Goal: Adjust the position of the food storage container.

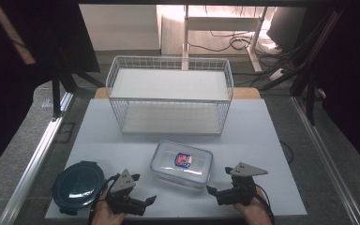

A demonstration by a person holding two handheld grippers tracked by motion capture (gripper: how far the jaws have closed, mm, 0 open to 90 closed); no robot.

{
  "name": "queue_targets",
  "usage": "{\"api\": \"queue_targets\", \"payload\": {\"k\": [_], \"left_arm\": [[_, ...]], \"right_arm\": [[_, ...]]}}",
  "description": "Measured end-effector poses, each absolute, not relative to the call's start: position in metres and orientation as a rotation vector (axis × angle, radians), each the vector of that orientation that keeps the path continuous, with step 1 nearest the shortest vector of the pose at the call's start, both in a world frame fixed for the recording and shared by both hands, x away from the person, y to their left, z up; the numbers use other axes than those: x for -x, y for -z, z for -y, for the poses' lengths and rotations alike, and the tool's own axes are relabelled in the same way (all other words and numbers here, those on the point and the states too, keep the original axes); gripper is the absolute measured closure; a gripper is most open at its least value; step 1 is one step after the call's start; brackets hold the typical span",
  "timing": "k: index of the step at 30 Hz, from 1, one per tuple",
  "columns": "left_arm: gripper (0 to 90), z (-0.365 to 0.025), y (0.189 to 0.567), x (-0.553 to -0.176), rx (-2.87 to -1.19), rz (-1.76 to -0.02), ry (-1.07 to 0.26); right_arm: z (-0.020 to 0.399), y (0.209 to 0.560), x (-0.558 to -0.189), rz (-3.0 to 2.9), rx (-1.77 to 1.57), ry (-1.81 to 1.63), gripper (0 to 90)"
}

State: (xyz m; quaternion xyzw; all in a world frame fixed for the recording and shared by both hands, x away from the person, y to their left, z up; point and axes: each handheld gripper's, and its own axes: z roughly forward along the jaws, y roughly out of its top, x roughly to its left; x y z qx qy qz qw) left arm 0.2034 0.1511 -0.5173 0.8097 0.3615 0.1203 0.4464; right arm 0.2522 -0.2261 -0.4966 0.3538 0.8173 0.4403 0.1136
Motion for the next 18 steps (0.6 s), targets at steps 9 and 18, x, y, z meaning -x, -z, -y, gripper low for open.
{"api": "queue_targets", "payload": {"k": [9,18], "left_arm": [[3.3,-0.1523,0.5199,-0.2051,-1.993,-0.88,-0.267],[3.2,-0.1513,0.5236,-0.2075,-2.015,-0.881,-0.255]], "right_arm": [[0.2306,0.4995,-0.255,-2.391,-1.087,-1.283,0.0],[0.2259,0.5008,-0.2532,-2.453,-1.054,-1.226,0.0]]}}
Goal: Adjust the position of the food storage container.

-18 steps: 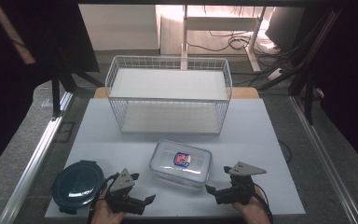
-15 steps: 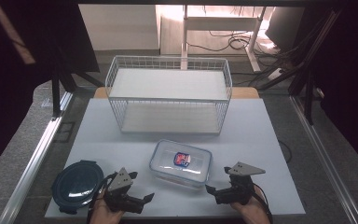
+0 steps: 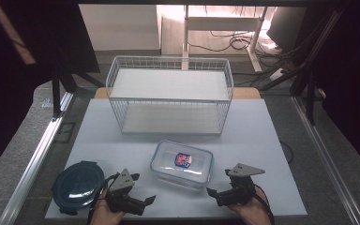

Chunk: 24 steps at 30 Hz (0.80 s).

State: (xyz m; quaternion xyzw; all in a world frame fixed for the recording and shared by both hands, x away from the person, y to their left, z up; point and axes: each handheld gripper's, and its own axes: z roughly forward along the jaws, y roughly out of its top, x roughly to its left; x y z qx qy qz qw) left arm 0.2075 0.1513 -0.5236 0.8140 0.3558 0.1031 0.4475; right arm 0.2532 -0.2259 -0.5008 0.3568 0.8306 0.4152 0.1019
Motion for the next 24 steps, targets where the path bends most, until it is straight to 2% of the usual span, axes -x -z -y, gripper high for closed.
{"api": "queue_targets", "payload": {"k": [4,10,16,19,24], "left_arm": [[2.9,-0.151,0.523,-0.209,-2.014,-0.884,-0.244],[5.6,-0.152,0.519,-0.212,-1.982,-0.877,-0.192],[28.1,-0.15,0.516,-0.214,-2.016,-0.876,-0.183],[36.9,-0.148,0.518,-0.217,-2.032,-0.89,-0.158],[49.7,-0.148,0.517,-0.219,-2.027,-0.903,-0.154]], "right_arm": [[0.224,0.499,-0.252,-2.452,-1.061,-1.22,1.0],[0.224,0.491,-0.249,-2.418,-1.054,-1.255,9.4],[0.221,0.48,-0.242,-2.393,-0.988,-1.289,25.7],[0.219,0.478,-0.238,-2.423,-0.93,-1.282,39.1],[0.216,0.476,-0.236,-2.447,-0.889,-1.269,52.1]]}}
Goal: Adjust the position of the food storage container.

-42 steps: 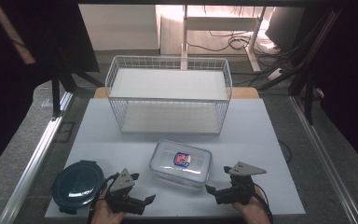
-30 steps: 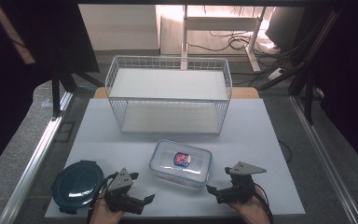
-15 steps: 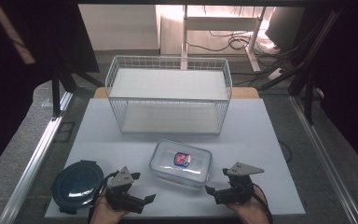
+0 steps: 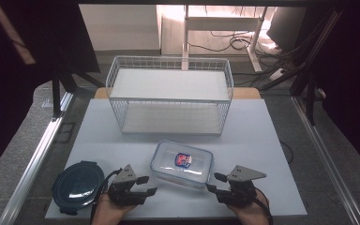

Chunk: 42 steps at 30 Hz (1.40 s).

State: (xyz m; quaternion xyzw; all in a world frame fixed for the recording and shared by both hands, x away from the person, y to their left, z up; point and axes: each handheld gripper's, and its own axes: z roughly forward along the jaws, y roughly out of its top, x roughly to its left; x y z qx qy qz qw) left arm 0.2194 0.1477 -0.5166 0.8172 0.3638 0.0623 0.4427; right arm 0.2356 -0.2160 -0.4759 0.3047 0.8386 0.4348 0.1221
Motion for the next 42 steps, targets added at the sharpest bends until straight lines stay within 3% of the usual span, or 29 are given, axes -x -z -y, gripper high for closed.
{"api": "queue_targets", "payload": {"k": [7,11,18,22,28,42], "left_arm": [[80.3,-0.162,0.506,-0.2,-1.995,-0.975,-0.214],[89.7,-0.185,0.498,-0.183,-1.998,-1.055,-0.306],[90.0,-0.228,0.509,-0.153,-1.977,-1.249,-0.342],[90.0,-0.242,0.508,-0.146,-1.959,-1.266,-0.34],[90.0,-0.25,0.509,-0.152,-1.96,-1.231,-0.309],[90.0,-0.274,0.51,-0.174,-1.958,-1.335,-0.37]], "right_arm": [[0.214,0.478,-0.235,-2.474,-0.874,-1.213,57.6],[0.216,0.476,-0.235,-2.459,-0.877,-1.212,57.7],[0.216,0.478,-0.235,-2.46,-0.879,-1.204,57.6],[0.214,0.478,-0.235,-2.463,-0.868,-1.191,57.3],[0.212,0.481,-0.235,-2.469,-0.869,-1.173,56.8],[0.215,0.481,-0.238,-2.457,-0.889,-1.176,56.8]]}}
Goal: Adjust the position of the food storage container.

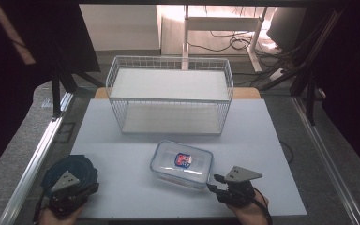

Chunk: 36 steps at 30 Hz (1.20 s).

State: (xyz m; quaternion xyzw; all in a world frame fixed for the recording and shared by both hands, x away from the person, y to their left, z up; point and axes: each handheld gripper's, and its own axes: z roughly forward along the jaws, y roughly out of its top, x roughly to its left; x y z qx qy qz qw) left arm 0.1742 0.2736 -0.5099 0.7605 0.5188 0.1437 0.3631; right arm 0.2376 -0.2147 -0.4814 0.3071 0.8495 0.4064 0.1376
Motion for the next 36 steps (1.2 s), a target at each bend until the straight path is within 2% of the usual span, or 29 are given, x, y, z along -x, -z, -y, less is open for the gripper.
{"api": "queue_targets", "payload": {"k": [4,8,13,18,23,36], "left_arm": [[90.0,-0.261,0.498,-0.176,-1.918,-1.274,-0.361],[90.0,-0.234,0.487,-0.192,-1.92,-1.178,-0.345],[90.0,-0.188,0.487,-0.236,-2.0,-1.097,-0.302],[90.0,-0.16,0.493,-0.276,-2.032,-1.12,-0.341],[90.0,-0.152,0.505,-0.304,-1.98,-1.122,-0.24],[90.0,-0.156,0.502,-0.276,-1.99,-1.159,-0.192]], "right_arm": [[0.218,0.479,-0.24,-2.438,-0.915,-1.182,60.0],[0.223,0.477,-0.243,-2.431,-0.946,-1.169,73.7],[0.223,0.478,-0.255,-2.437,-0.999,-1.14,88.6],[0.221,0.483,-0.274,-2.447,-1.092,-1.086,89.2],[0.22,0.491,-0.29,-2.446,-1.142,-1.063,89.1],[0.21,0.496,-0.308,-2.477,-1.134,-1.04,89.2]]}}
